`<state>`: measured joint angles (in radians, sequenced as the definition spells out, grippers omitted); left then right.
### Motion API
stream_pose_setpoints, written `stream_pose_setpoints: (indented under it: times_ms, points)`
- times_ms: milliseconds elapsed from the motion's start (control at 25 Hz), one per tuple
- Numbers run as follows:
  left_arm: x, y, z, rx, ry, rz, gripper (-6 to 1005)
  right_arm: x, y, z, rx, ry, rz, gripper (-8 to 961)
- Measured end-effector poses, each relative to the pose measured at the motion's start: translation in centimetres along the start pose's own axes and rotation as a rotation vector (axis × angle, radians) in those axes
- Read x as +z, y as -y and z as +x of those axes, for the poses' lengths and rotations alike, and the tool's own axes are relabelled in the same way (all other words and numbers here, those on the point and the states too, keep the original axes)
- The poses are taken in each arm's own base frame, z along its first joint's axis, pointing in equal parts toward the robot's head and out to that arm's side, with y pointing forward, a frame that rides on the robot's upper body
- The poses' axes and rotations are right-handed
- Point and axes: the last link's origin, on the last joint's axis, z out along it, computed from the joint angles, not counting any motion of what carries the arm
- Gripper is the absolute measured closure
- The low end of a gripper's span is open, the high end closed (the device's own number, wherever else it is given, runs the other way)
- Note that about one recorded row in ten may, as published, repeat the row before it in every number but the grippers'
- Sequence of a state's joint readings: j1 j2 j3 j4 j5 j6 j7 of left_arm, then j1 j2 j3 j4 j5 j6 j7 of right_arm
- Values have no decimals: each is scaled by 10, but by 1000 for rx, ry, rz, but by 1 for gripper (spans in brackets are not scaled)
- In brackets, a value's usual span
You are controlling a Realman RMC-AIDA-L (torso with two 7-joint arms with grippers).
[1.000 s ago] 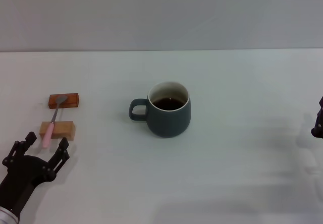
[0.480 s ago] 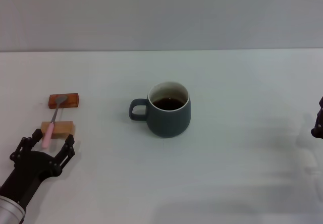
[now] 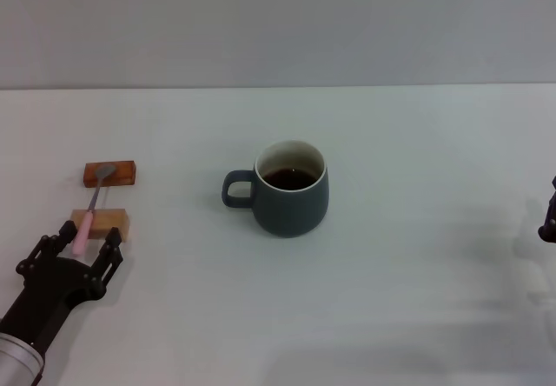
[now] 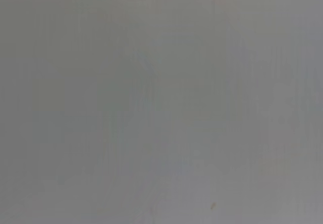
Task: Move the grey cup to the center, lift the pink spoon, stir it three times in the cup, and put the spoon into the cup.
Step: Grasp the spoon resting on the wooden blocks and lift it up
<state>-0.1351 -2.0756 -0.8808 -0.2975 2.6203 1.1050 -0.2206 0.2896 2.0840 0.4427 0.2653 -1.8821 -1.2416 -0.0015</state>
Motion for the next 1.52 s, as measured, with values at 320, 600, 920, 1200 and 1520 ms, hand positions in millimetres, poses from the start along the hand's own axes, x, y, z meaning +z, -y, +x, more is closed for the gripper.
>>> stream_pose_setpoints:
  times_ms: [320,600,920,1200,1520]
  points:
    - [1,1,-2,-2,18,6,343,-1,0,0,-2,2,-2,955]
    - [1,0,-1,-6,10,3,444,-1,0,0,-2,2,-3,955]
    - [1,1,-1,-16,10,19,580,-1,0,0,-2,1,-2,954]
    - [1,2,-1,-15,9,17,634,-1,0,0,-2,-1,-3,954]
    - [1,1,-1,-15,9,16,653,-1,0,0,-2,1,-5,953]
